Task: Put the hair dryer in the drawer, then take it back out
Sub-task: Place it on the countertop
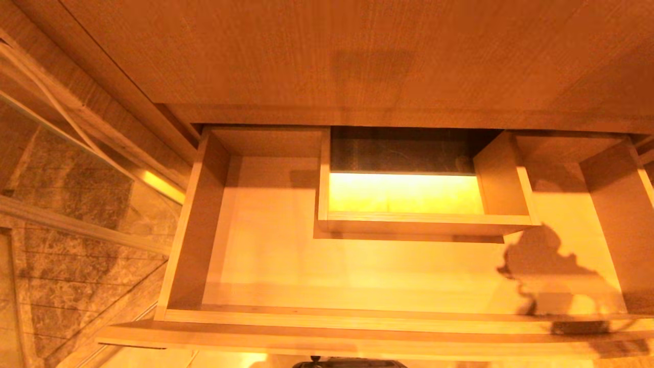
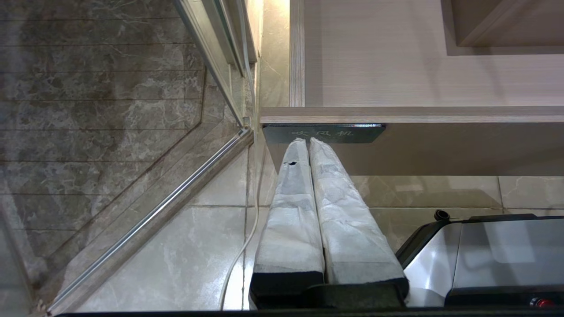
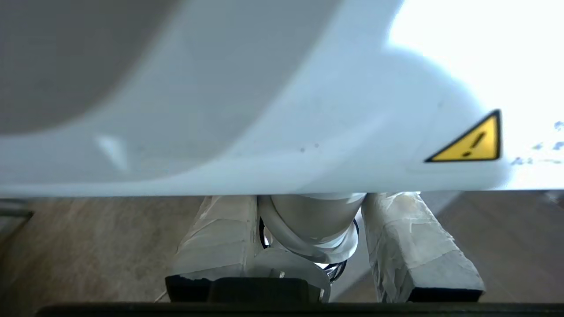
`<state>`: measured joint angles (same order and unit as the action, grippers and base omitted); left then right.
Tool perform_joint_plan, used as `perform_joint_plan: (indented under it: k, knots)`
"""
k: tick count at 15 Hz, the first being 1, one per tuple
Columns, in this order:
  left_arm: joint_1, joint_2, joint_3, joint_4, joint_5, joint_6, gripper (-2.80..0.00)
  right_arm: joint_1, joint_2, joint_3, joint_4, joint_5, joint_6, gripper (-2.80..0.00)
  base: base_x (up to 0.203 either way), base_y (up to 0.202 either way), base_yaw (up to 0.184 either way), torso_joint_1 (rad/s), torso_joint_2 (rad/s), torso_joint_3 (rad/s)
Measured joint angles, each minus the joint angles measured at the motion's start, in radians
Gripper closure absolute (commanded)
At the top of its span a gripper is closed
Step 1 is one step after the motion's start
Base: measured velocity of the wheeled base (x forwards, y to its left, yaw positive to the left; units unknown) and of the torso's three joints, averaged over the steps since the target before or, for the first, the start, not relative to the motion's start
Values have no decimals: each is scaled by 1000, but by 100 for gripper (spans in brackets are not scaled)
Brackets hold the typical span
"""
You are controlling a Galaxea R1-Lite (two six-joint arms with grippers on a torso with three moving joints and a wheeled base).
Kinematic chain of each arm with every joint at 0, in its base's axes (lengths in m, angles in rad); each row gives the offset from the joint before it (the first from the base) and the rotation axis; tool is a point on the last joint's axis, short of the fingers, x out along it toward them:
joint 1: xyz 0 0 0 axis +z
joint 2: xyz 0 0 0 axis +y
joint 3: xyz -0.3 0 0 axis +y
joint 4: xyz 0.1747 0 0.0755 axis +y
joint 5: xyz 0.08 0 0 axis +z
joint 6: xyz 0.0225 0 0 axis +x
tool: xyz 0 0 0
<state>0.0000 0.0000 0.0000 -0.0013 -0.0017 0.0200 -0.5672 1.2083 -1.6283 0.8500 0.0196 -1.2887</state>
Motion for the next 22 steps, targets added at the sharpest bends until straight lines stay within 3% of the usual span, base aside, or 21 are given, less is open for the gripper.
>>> perform_joint_plan:
  k: [4, 8, 15, 19, 22]
  knots:
    - [0, 0, 0, 0, 0, 0, 0, 0, -128, -12, -5, 10, 17, 0, 0, 0, 0, 0, 0, 0]
    - [0, 0, 0, 0, 0, 0, 0, 2, -210, -77, -69, 11, 160, 0, 0, 0, 0, 0, 0, 0]
    - [0, 0, 0, 0, 0, 0, 0, 2, -175, -252, -261, 17, 226, 0, 0, 0, 0, 0, 0, 0]
    - [0, 0, 0, 0, 0, 0, 0, 3, -129, -305, -331, 16, 321, 0, 0, 0, 0, 0, 0, 0]
    - [0, 0, 0, 0, 0, 0, 0, 1, -121, -310, -501, 13, 376, 0, 0, 0, 0, 0, 0, 0]
